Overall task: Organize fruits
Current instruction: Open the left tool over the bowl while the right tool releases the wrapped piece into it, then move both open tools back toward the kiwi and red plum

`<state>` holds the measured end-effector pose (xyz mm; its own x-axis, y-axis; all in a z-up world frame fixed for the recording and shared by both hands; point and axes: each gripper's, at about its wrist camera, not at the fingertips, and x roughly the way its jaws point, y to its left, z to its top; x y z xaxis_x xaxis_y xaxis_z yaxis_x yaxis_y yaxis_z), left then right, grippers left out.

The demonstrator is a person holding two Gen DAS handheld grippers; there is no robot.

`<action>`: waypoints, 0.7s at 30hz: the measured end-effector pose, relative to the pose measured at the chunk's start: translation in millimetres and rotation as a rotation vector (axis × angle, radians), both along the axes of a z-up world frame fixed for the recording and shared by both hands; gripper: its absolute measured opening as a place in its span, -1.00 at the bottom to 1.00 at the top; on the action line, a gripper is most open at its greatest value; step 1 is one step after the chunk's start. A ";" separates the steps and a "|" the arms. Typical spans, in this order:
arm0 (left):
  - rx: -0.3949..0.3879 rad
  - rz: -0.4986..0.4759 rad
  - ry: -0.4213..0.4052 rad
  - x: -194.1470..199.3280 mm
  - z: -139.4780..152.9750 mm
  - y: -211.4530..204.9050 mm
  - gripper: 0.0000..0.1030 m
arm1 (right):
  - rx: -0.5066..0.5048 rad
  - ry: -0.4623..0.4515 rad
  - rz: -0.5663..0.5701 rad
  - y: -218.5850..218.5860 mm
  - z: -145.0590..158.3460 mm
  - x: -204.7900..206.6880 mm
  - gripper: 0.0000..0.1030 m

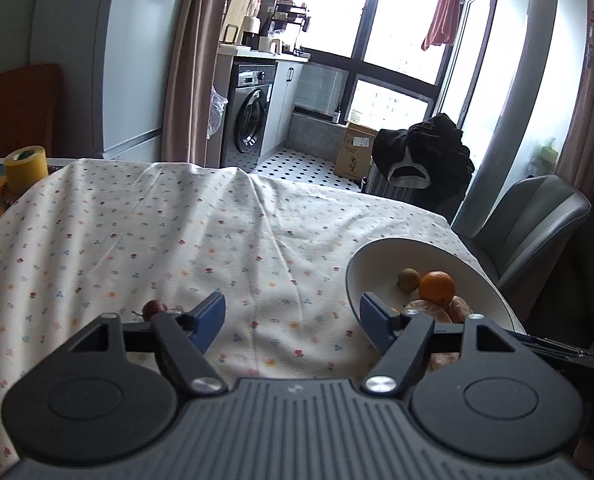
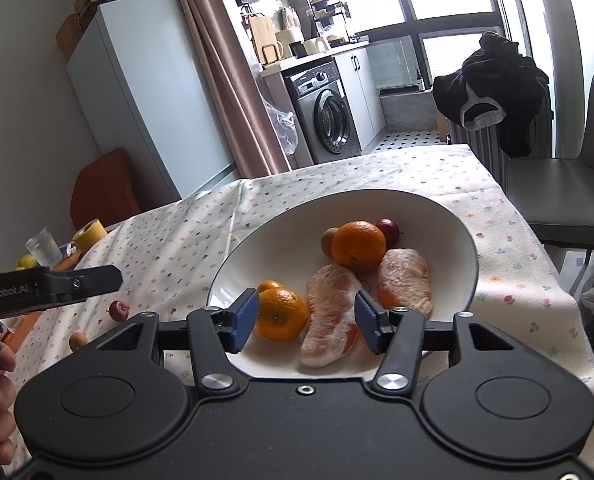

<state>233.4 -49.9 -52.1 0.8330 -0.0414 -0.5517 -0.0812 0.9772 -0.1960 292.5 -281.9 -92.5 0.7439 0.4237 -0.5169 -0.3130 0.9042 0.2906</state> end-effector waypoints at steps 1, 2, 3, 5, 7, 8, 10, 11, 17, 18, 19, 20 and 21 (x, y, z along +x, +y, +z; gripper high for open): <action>-0.001 0.010 -0.001 -2.2 0.0 5.2 0.46 | -0.002 0.000 0.003 3.1 0.7 -0.9 0.03; -0.002 0.022 0.001 -3.9 -0.2 9.8 0.48 | -0.003 -0.003 0.008 5.6 1.6 -2.3 0.05; -0.004 0.035 0.003 -5.9 -0.7 14.5 0.49 | -0.005 -0.006 0.013 8.4 2.4 -3.6 0.08; -0.011 0.058 0.007 -10.7 -2.3 24.1 0.52 | -0.011 -0.012 0.028 15.0 3.8 -6.0 0.13; -0.010 0.074 0.014 -14.5 -3.7 32.1 0.53 | -0.014 -0.012 0.038 21.2 4.6 -7.8 0.14; -0.010 0.081 0.016 -16.4 -4.3 35.7 0.54 | -0.014 -0.012 0.045 24.7 5.4 -8.3 0.14; -0.008 0.096 0.018 -20.8 -5.0 42.5 0.55 | -0.014 -0.015 0.059 30.5 6.8 -9.9 0.15; -0.009 0.107 0.019 -23.2 -5.1 46.1 0.56 | -0.017 -0.017 0.066 33.7 7.5 -10.9 0.16; -0.021 0.152 0.013 -40.0 -4.6 68.2 0.59 | -0.035 -0.021 0.093 48.7 12.2 -16.6 0.17; -0.021 0.159 0.014 -42.5 -4.8 71.9 0.60 | -0.036 -0.023 0.098 51.2 12.8 -17.7 0.20; -0.021 0.167 0.016 -44.6 -5.3 75.6 0.60 | -0.037 -0.022 0.102 53.8 13.3 -18.4 0.21; -0.022 0.175 0.018 -46.2 -5.8 79.2 0.60 | -0.037 -0.022 0.107 56.4 13.8 -19.1 0.22; -0.024 0.181 0.019 -47.7 -6.3 82.6 0.60 | -0.039 -0.023 0.114 60.0 13.9 -19.9 0.22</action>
<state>185.7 32.6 -58.4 0.8174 0.0945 -0.5683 -0.2592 0.9413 -0.2163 272.6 -221.9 -78.6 0.7036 0.4864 -0.5181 -0.4209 0.8726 0.2477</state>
